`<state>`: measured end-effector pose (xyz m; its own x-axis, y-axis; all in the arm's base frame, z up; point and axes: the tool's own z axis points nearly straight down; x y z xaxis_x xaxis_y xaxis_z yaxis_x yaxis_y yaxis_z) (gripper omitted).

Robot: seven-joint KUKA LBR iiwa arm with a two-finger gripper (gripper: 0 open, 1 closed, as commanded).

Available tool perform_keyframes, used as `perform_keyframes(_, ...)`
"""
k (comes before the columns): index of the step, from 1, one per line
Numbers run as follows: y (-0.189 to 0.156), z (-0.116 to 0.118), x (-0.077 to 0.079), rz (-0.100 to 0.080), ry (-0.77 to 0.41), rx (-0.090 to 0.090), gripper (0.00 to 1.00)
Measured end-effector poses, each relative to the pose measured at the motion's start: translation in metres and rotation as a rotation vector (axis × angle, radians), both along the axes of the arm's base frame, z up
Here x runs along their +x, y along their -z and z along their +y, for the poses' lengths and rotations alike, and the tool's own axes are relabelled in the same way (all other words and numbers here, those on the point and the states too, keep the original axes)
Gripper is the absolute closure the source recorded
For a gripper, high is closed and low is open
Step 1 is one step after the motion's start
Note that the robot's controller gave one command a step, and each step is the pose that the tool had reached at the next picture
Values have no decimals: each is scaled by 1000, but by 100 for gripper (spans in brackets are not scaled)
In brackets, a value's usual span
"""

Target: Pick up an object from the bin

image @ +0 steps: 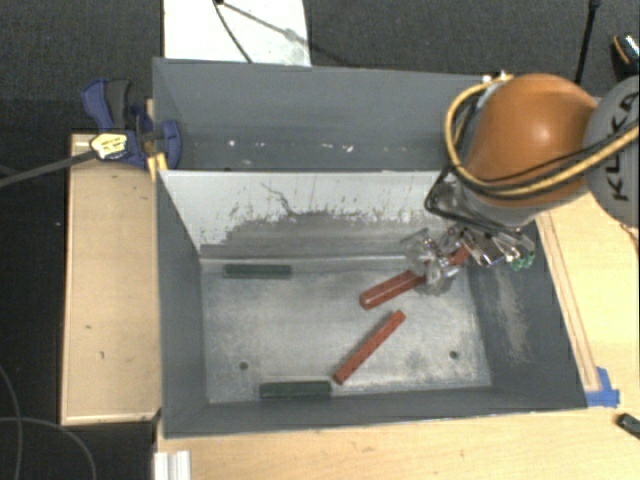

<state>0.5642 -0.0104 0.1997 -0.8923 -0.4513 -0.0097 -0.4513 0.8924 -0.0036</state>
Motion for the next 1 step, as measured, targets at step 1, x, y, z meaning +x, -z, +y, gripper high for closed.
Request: perform_keyframes(1, -65, -19, -16, 2, -169, -3, 100)
